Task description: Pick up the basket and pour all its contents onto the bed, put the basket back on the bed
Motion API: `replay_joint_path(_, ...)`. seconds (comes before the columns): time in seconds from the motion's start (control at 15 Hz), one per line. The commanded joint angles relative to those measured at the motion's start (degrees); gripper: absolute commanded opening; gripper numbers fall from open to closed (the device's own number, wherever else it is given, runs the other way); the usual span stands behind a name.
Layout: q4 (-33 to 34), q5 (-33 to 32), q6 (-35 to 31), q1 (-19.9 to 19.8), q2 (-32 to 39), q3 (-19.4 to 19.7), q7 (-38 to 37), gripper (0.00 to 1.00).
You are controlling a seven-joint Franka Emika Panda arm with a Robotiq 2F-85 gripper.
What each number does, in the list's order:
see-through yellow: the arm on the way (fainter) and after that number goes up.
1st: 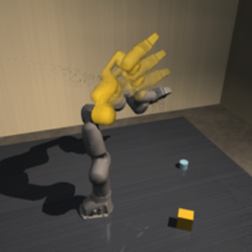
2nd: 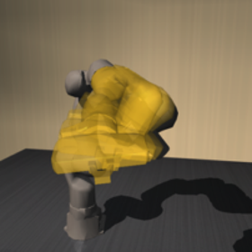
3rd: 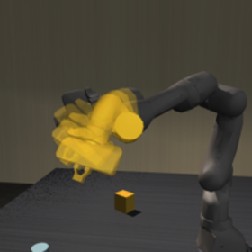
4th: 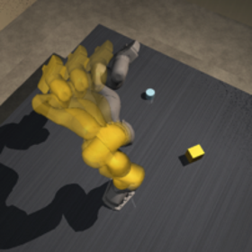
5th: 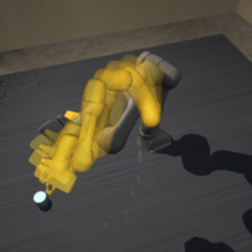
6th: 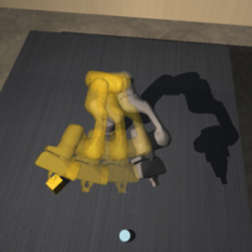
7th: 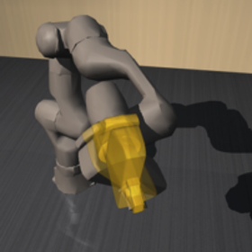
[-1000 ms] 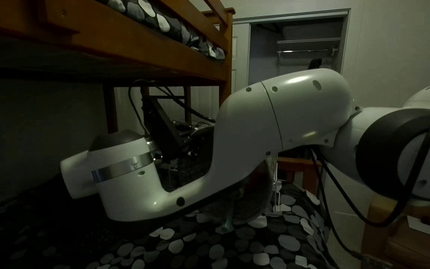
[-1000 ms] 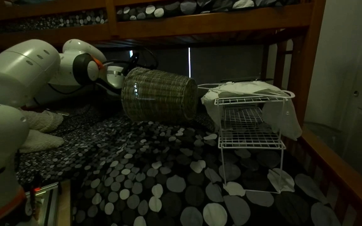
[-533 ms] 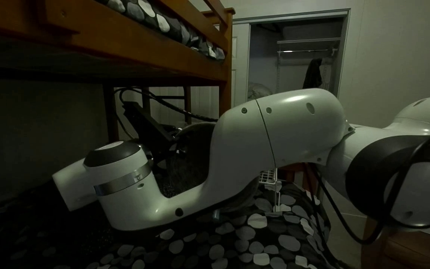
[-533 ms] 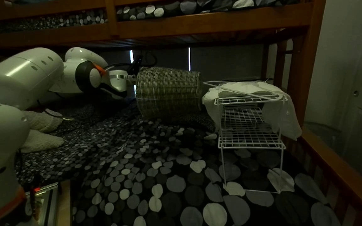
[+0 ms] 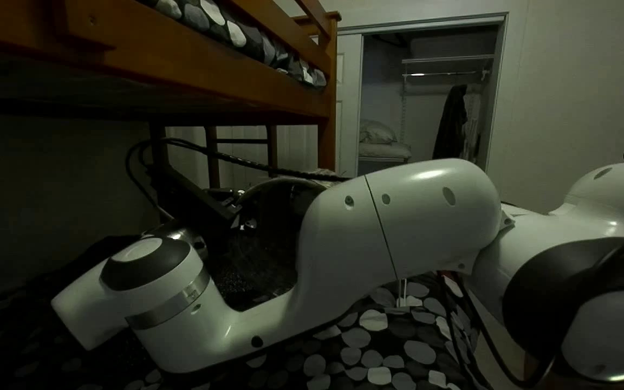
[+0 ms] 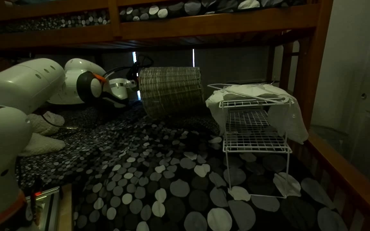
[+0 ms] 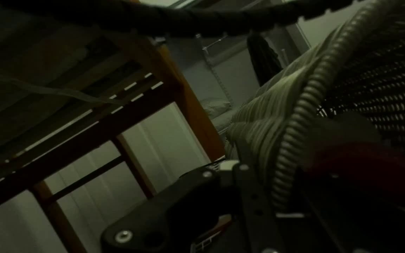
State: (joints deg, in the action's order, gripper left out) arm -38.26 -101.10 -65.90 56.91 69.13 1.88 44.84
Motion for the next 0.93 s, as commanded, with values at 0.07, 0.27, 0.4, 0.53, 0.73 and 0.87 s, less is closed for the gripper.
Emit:
replay_joint_path(0.07,9.3,-8.5,-4.6,2.9,6.5,5.6,5.2,0.03)
replay_joint_path(0.27,11.0,-10.7,-5.9,3.5,8.0,7.4,1.9,0.03)
replay_joint_path(0.4,12.1,-11.6,-5.2,3.7,8.8,8.4,-1.0,0.03)
replay_joint_path(0.53,7.5,-6.5,-5.3,3.8,6.4,7.1,-2.9,0.11)
replay_joint_path(0.73,7.9,-7.9,0.0,4.7,7.3,9.7,-1.6,0.03)
replay_joint_path(0.87,6.8,-8.5,3.8,5.6,7.6,11.6,-0.7,0.03)
